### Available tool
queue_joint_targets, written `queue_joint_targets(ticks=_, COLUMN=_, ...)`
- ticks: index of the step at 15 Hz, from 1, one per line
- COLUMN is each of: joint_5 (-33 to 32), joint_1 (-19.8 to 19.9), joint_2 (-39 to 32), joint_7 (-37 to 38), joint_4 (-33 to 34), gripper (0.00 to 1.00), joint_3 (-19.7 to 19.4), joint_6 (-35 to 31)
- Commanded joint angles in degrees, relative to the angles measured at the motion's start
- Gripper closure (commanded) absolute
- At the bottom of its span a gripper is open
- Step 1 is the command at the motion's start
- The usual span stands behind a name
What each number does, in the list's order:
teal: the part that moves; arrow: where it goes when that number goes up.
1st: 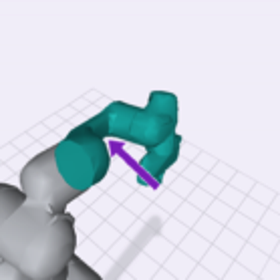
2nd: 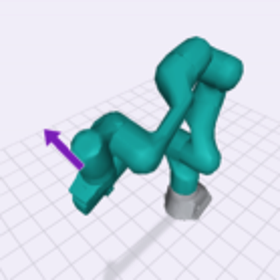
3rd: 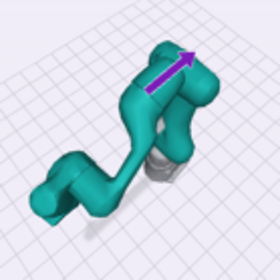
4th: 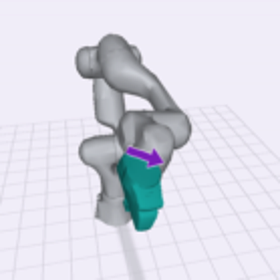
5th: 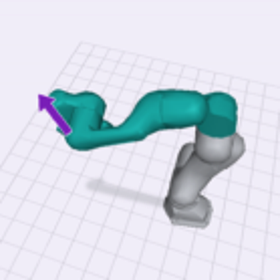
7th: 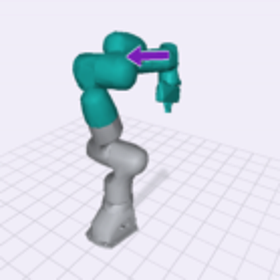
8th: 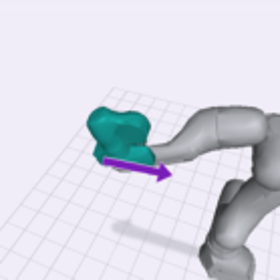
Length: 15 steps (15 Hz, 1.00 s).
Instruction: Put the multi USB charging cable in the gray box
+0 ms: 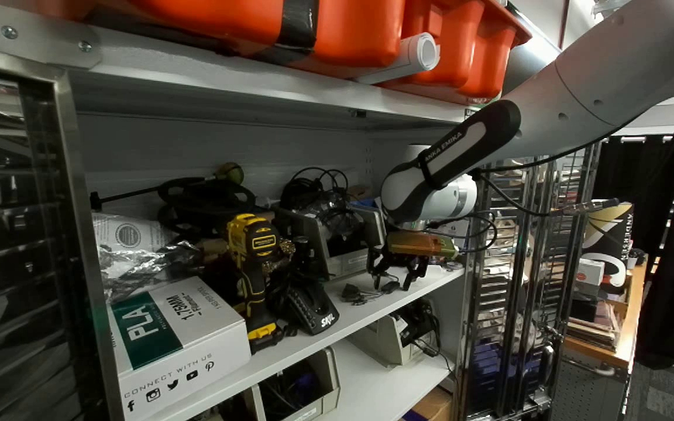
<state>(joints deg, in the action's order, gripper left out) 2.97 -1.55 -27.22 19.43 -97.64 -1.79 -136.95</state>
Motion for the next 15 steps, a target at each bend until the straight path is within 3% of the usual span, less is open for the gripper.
queue_joint_targets(ticks=1, joint_5=-1.27, joint_1=-1.15, joint_2=-1.68, joint_7=0.38, joint_4=3.12, gripper=0.53, joint_3=-0.88, joint_6=2.97)
queue_joint_targets(ticks=2, joint_5=-1.46, joint_1=-1.15, joint_2=-1.53, joint_7=0.33, joint_4=3.10, gripper=0.62, joint_3=-0.85, joint_6=3.38)
queue_joint_targets(ticks=6, joint_5=-1.39, joint_1=-0.86, joint_2=-0.36, joint_7=-0.12, joint_4=2.41, gripper=0.84, joint_3=-0.63, joint_6=5.17)
queue_joint_targets(ticks=7, joint_5=-1.82, joint_1=-0.97, joint_2=0.10, joint_7=0.17, joint_4=1.80, gripper=0.81, joint_3=-0.92, joint_6=5.31)
queue_joint_targets(ticks=15, joint_5=-3.05, joint_1=-0.37, joint_2=3.60, joint_7=-0.48, joint_4=-2.93, gripper=0.86, joint_3=-1.93, joint_6=3.09)
